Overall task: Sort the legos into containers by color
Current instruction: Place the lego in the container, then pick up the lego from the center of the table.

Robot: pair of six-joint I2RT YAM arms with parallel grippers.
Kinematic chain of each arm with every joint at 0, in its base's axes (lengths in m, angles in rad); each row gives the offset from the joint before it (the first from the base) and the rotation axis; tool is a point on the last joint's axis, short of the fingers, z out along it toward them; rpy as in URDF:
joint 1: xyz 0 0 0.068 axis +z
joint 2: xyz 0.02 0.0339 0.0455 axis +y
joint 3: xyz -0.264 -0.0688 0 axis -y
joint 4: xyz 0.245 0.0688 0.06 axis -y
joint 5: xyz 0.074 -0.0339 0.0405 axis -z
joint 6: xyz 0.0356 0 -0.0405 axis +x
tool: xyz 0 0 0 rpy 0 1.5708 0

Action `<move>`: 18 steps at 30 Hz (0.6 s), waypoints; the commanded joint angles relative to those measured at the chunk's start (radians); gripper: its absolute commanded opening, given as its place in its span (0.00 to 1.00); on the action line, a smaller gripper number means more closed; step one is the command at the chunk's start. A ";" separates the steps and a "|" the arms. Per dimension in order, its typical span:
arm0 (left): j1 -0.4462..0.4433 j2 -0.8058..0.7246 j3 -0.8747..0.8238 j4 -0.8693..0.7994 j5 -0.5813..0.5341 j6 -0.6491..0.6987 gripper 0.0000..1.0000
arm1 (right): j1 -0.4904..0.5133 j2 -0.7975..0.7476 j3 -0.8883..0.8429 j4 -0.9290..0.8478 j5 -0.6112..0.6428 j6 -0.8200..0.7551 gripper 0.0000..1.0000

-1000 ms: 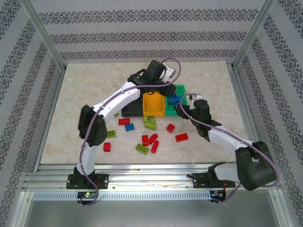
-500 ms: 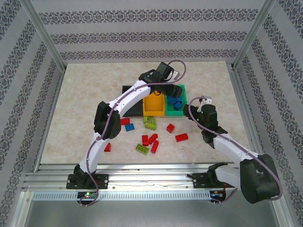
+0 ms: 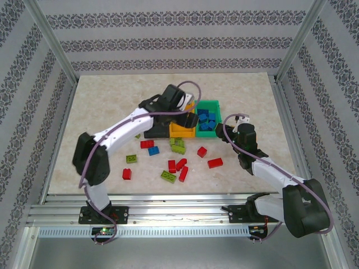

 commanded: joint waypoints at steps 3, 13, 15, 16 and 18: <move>0.017 -0.161 -0.278 0.055 -0.116 -0.029 0.75 | -0.009 0.014 -0.008 0.032 -0.041 0.027 0.64; 0.028 -0.355 -0.546 0.024 -0.233 -0.096 0.76 | 0.002 0.056 0.003 0.040 -0.062 0.041 0.64; 0.029 -0.350 -0.554 0.007 -0.239 -0.115 0.76 | 0.005 0.054 0.000 0.043 -0.072 0.043 0.64; 0.030 -0.341 -0.554 -0.007 -0.249 -0.132 0.76 | 0.007 0.053 -0.004 0.050 -0.070 0.045 0.64; 0.031 -0.326 -0.552 -0.033 -0.283 -0.178 0.76 | 0.011 0.053 -0.003 0.047 -0.065 0.041 0.64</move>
